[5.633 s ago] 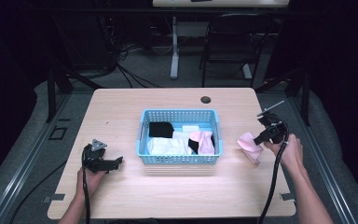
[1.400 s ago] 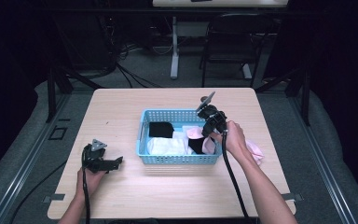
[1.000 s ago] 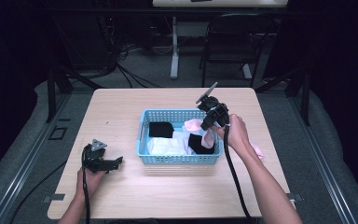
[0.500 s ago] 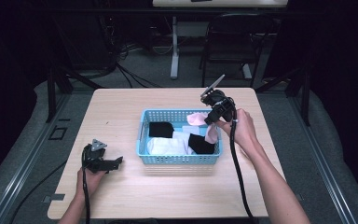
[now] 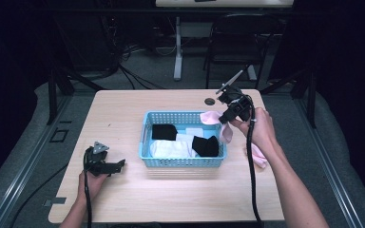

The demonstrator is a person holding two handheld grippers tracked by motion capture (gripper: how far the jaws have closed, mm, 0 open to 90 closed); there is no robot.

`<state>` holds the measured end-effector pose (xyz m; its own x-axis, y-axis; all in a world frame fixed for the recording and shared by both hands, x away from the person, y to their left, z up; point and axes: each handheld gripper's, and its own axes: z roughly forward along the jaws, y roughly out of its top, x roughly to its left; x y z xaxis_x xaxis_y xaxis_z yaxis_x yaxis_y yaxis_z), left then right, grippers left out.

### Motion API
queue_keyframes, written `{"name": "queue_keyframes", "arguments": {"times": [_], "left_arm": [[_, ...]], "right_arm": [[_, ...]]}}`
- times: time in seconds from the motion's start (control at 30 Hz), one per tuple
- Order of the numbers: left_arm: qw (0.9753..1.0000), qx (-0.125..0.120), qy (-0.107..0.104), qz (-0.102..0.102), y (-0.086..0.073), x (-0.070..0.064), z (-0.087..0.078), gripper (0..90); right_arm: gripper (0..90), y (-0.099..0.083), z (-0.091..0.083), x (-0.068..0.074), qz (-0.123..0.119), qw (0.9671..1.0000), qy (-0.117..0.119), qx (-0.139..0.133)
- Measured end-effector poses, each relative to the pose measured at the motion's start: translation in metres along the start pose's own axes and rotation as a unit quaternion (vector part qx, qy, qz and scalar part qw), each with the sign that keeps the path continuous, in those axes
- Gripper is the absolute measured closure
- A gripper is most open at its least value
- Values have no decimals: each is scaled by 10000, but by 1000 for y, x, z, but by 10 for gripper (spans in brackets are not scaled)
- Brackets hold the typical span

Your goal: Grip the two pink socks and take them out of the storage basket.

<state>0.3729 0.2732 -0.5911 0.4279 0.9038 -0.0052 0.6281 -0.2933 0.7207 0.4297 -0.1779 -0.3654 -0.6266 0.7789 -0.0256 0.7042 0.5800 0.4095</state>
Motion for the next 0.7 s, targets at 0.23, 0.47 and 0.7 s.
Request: {"name": "queue_keyframes", "arguments": {"times": [0.23, 0.47, 0.7], "left_arm": [[10000, 0, 4, 1, 0, 0, 0, 65], [10000, 1, 4, 1, 0, 0, 0, 65], [10000, 1, 5, 1, 0, 0, 0, 65]], "right_arm": [[833, -16, -12, -18, 223, 9997, -80, -61], [833, -36, -18, -38, 464, 9987, -193, -28], [833, -57, -8, -59, 754, 9966, -302, 122]]}}
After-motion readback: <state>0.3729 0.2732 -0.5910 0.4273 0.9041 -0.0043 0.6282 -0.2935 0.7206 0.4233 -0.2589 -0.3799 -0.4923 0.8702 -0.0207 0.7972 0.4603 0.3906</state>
